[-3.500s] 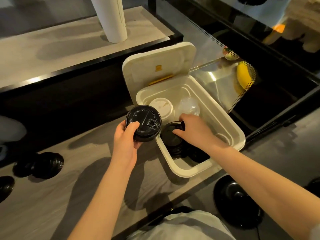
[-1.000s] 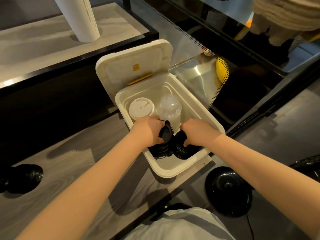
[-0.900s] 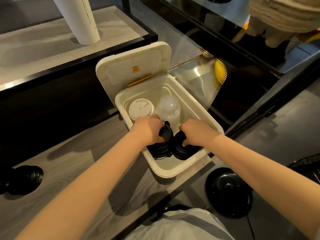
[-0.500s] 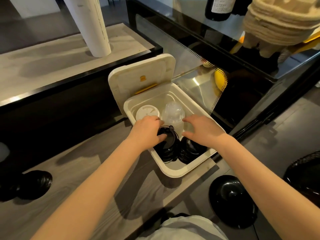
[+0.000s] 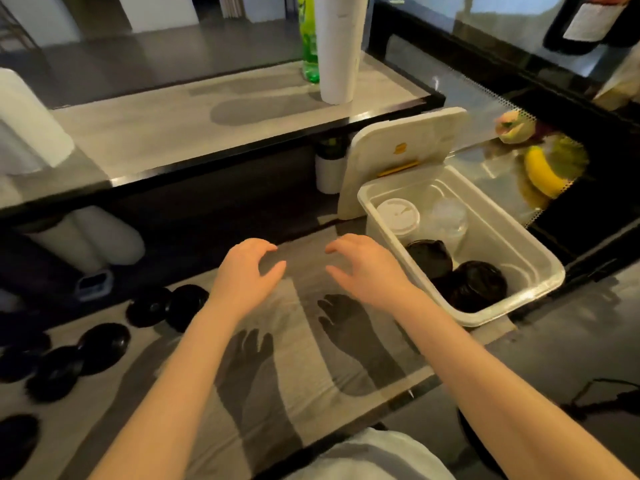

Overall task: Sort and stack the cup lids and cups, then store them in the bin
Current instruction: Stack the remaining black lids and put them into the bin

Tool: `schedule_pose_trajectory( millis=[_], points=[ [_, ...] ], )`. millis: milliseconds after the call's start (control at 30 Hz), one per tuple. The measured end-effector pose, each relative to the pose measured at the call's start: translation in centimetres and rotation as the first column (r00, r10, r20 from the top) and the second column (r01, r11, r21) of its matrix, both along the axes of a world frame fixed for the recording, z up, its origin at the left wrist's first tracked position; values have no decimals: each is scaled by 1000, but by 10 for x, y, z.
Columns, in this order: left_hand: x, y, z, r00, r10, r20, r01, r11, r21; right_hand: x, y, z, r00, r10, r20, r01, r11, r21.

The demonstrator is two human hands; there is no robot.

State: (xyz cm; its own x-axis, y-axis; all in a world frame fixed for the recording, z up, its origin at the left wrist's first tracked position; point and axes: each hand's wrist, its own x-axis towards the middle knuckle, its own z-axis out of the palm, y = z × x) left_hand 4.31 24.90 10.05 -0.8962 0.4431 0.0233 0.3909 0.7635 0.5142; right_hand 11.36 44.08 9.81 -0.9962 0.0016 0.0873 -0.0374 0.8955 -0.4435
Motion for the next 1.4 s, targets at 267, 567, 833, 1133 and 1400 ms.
schedule_pose_trajectory(
  millis=[267, 567, 833, 1133, 1400],
  points=[
    [9, -135, -80, 930, 277, 244, -267, 961, -71, -44, -131, -58, 953, 143, 269, -135, 990, -48],
    [-32, -251, -114, 857, 508, 83, -462, 831, -310, -104, -232, -106, 949, 112, 296, -124, 992, 21],
    [-76, -302, -125, 836, 498, 231, -316, 780, -540, -170, -301, -107, 862, 173, 477, -294, 936, 192],
    [-82, -309, -131, 874, 429, 227, -246, 795, -555, -203, -336, -125, 759, 104, 643, -346, 901, 262],
    [-64, -310, -136, 870, 442, 219, -310, 836, -452, -184, -334, -136, 808, 206, 552, -392, 887, 243]
  ],
)
